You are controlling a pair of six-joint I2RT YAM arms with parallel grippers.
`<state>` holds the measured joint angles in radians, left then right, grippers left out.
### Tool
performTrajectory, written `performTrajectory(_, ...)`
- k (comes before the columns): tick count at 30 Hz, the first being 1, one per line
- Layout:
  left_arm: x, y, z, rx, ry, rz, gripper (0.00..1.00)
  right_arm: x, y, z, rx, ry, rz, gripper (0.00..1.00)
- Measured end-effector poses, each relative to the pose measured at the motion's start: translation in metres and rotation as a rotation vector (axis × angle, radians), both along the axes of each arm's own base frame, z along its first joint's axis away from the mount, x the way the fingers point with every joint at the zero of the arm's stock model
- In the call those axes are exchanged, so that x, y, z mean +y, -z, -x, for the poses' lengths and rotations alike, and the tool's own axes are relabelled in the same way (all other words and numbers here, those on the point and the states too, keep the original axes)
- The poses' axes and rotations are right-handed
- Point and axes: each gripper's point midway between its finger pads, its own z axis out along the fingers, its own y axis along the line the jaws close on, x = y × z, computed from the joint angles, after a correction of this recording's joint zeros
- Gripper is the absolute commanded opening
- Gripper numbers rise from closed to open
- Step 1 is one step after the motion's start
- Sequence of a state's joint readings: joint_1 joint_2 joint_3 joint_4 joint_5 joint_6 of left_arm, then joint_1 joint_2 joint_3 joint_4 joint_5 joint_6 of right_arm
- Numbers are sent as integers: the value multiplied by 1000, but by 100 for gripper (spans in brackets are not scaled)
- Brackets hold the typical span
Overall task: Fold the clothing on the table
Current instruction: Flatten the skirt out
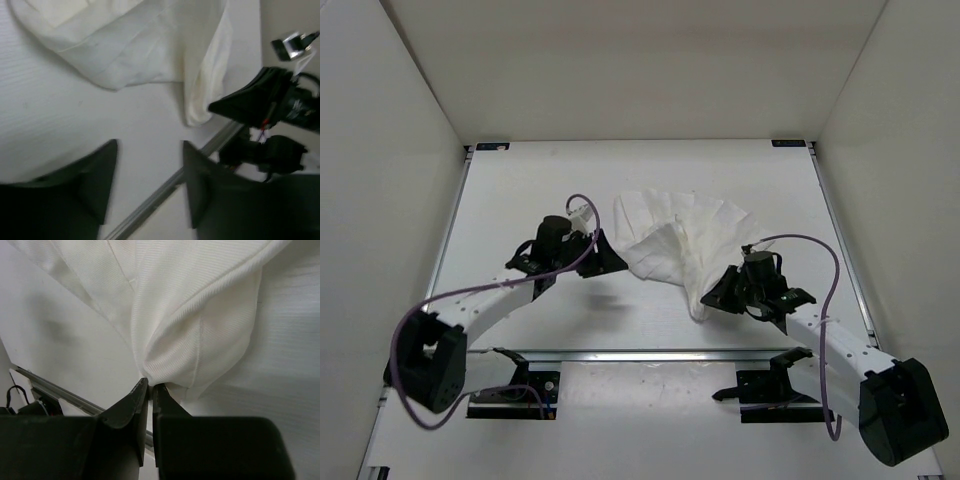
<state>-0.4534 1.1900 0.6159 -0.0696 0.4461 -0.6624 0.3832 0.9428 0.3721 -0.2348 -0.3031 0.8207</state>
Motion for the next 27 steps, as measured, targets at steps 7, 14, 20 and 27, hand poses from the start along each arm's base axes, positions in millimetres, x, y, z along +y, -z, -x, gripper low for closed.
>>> performTrajectory(7,-54,-15,-45,37,40,96,57,1,12,0,-23,-47,46,0)
performTrajectory(14,-79,-27,-74,-167,94,15,67,-1,14,-1,-42,-71,41,0)
performTrajectory(20,-91,0,-87,-329,129,-183,71,2,13,-1,-49,-94,34,0)
performTrajectory(27,-89,17,-110,-532,123,-375,76,7,8,-3,-50,-117,20,0)
